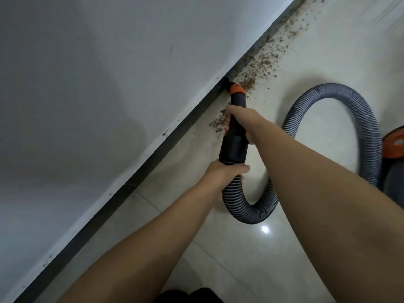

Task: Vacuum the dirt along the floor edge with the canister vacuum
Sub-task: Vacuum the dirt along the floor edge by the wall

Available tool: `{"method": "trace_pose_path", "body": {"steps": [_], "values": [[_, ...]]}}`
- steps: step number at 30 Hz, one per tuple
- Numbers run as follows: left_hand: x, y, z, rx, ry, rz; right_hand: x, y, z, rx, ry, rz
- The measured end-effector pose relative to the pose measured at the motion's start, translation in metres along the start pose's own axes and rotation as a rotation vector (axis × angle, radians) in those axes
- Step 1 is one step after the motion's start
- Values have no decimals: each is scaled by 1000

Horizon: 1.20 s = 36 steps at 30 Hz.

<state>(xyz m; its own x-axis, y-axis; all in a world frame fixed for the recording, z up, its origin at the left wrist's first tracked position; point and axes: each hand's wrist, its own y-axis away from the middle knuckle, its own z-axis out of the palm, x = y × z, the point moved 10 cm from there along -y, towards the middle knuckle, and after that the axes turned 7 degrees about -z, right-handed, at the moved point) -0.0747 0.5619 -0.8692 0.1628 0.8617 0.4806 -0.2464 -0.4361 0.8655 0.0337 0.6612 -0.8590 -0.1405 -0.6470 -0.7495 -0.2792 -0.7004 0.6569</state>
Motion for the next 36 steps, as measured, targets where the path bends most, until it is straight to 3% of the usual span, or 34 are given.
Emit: {"method": "trace_pose_path", "body": {"steps": [4, 18, 27, 36], "values": [[-3, 2, 2, 11, 40, 6, 4, -1, 0, -22, 21, 7], [-132, 68, 26, -49, 200, -133, 81, 106, 17, -206, 149, 39], [-139, 80, 49, -151, 135, -152, 97, 114, -25, -87, 47, 56], [-119, 67, 25, -61, 202, -112, 75, 102, 12, -153, 115, 36]]}}
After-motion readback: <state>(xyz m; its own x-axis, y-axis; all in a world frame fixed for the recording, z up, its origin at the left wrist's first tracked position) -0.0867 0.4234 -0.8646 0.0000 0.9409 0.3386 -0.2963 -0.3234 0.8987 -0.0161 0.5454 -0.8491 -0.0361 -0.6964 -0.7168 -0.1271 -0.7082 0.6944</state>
